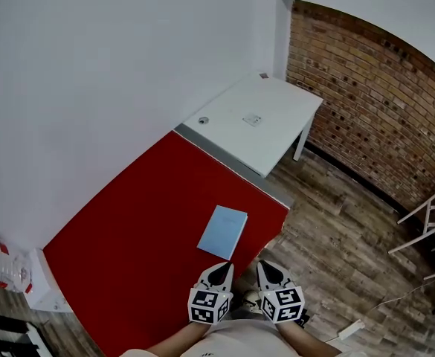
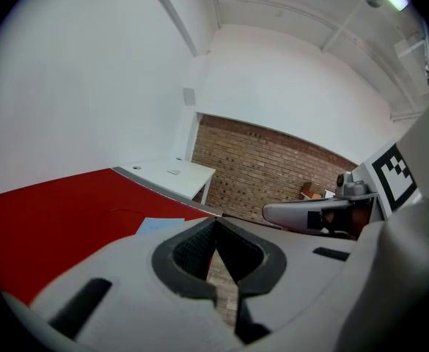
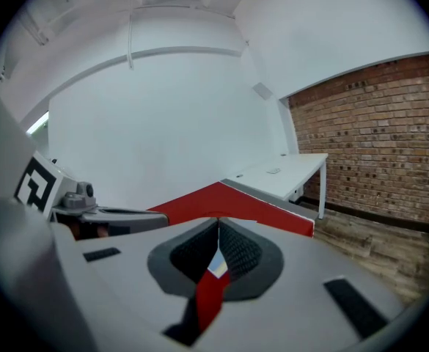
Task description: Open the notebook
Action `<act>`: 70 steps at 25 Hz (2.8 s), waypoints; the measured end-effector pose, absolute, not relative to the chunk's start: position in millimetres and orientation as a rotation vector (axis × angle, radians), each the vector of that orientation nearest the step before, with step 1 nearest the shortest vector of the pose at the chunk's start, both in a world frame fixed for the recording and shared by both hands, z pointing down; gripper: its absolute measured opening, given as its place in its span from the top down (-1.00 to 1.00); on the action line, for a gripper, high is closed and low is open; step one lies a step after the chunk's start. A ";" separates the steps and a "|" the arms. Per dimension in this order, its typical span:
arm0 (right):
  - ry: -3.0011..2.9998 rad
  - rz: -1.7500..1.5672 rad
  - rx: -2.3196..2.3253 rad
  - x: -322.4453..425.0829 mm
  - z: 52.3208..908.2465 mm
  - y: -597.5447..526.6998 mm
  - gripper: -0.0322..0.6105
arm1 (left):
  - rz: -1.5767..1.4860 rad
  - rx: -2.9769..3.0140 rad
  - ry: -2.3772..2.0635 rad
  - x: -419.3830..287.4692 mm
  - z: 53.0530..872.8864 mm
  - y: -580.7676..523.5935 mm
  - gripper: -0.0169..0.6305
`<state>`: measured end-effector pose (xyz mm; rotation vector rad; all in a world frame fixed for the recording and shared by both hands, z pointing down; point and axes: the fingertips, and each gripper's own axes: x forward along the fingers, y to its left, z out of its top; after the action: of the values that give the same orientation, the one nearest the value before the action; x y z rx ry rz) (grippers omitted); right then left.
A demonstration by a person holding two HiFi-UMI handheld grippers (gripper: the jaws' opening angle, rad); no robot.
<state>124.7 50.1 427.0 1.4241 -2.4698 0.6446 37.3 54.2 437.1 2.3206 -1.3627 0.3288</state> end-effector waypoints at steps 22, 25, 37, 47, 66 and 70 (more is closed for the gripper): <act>-2.382 0.682 1.521 105.6 433.8 16.3 0.88 | 0.376 2.370 -1.296 10.2 442.6 17.1 0.93; -2.366 0.701 1.519 106.2 438.3 12.9 0.88 | 0.394 2.374 -1.296 8.2 444.4 13.9 0.93; -2.322 0.777 1.484 91.0 483.1 -12.6 0.88 | 0.436 2.310 -1.325 -15.3 488.8 1.0 0.93; -2.268 1.024 1.375 69.0 563.2 -19.3 0.87 | 0.478 2.246 -1.307 -13.8 526.3 -2.9 0.93; -2.121 1.393 1.304 42.0 656.7 -35.8 0.67 | 0.519 2.139 -1.287 -16.6 576.5 -1.4 0.93; -2.080 1.503 1.298 38.1 668.4 -38.6 0.66 | 0.523 2.124 -1.292 -20.2 581.3 -4.9 0.93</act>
<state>38.1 -38.6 668.4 1.2976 -2.0803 1.5031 -20.2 -4.9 581.3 2.1238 -1.2918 0.5234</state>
